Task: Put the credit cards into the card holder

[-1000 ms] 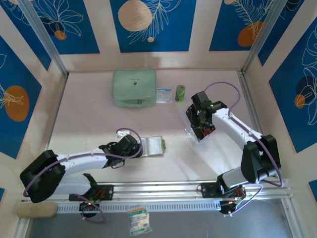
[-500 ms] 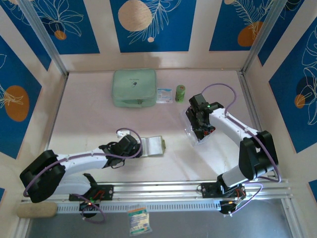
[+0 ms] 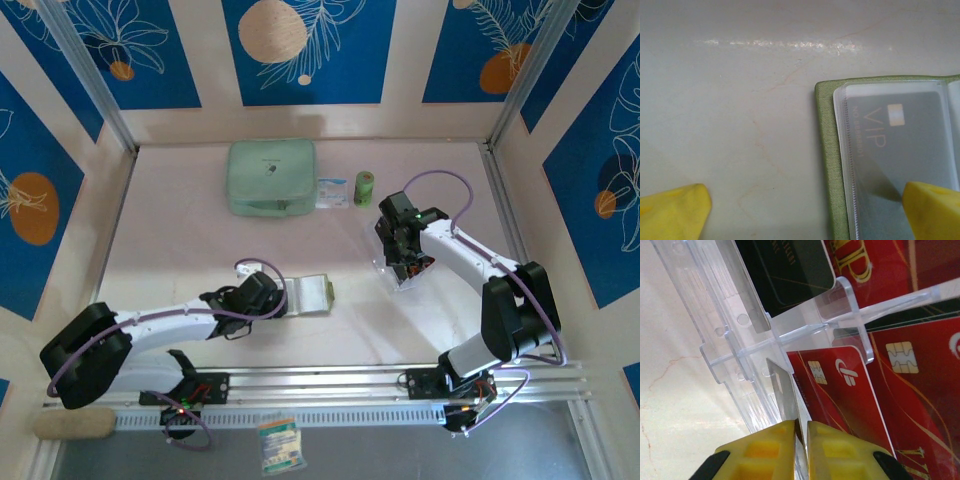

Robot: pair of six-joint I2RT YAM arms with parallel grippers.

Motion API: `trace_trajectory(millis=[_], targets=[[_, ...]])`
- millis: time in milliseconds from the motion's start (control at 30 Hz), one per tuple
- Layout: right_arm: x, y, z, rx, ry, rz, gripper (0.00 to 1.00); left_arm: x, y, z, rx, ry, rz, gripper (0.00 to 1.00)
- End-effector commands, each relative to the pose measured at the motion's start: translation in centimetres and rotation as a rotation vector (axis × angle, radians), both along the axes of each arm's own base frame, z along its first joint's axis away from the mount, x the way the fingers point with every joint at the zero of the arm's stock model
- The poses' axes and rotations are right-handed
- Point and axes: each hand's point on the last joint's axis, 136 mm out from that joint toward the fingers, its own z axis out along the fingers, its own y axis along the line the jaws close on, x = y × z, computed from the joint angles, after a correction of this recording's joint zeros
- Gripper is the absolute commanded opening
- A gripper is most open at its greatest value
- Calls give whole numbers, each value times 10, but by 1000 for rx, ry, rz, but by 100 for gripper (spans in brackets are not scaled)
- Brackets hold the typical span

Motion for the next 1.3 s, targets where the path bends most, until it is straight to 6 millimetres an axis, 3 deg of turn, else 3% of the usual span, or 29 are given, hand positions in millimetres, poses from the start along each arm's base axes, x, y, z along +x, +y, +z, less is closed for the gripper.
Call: trace_trajectory(millis=[0, 200, 400, 567, 667, 767, 967, 1267], targets=[[-6, 7, 2, 33, 7, 41, 8, -1, 13, -2, 46, 9, 37, 100], [-4, 23, 18, 117, -21, 90, 0, -1, 14, -2, 48, 10, 42, 100], [-1, 50, 63, 242, -103, 140, 0, -1, 20, 2, 61, -2, 58, 100], [-5, 91, 97, 463, -168, 187, 0, -1, 24, 5, 69, -14, 73, 100], [-11, 119, 105, 631, -193, 207, 0, -1, 26, 5, 73, -15, 79, 100], [-19, 149, 101, 787, -201, 238, 0, -2, 27, 5, 80, -12, 81, 100], [-34, 192, 66, 904, -187, 255, 0, -3, 30, 3, 96, -4, 83, 100], [-42, 220, 26, 925, -191, 233, 0, -4, 31, 1, 101, 2, 90, 99]])
